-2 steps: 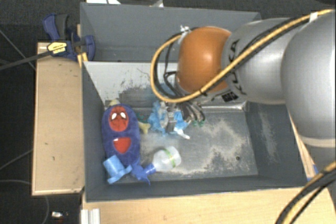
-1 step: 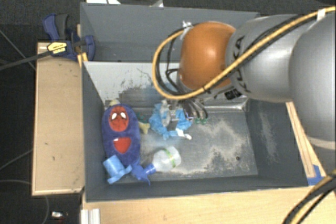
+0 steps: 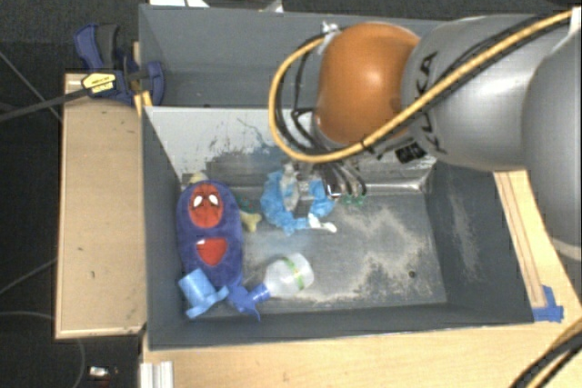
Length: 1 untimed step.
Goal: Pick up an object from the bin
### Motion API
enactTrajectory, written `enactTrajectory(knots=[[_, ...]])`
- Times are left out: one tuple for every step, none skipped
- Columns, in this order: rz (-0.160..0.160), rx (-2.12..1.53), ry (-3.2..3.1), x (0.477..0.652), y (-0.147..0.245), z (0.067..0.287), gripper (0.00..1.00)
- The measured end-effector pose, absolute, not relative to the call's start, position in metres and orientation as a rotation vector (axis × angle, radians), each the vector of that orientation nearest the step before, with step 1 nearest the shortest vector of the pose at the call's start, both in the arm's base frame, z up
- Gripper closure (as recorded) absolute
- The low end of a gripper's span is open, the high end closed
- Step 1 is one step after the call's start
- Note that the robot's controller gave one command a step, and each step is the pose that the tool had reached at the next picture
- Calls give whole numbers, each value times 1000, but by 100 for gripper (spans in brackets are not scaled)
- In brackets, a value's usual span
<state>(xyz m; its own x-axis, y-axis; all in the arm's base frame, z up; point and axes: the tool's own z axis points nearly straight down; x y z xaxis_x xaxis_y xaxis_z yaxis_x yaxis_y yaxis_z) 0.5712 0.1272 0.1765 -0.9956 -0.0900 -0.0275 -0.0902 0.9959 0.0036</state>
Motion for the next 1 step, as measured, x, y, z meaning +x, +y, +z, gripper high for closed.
enactTrajectory(knots=[[9,-141,3106,572,127,196,100]])
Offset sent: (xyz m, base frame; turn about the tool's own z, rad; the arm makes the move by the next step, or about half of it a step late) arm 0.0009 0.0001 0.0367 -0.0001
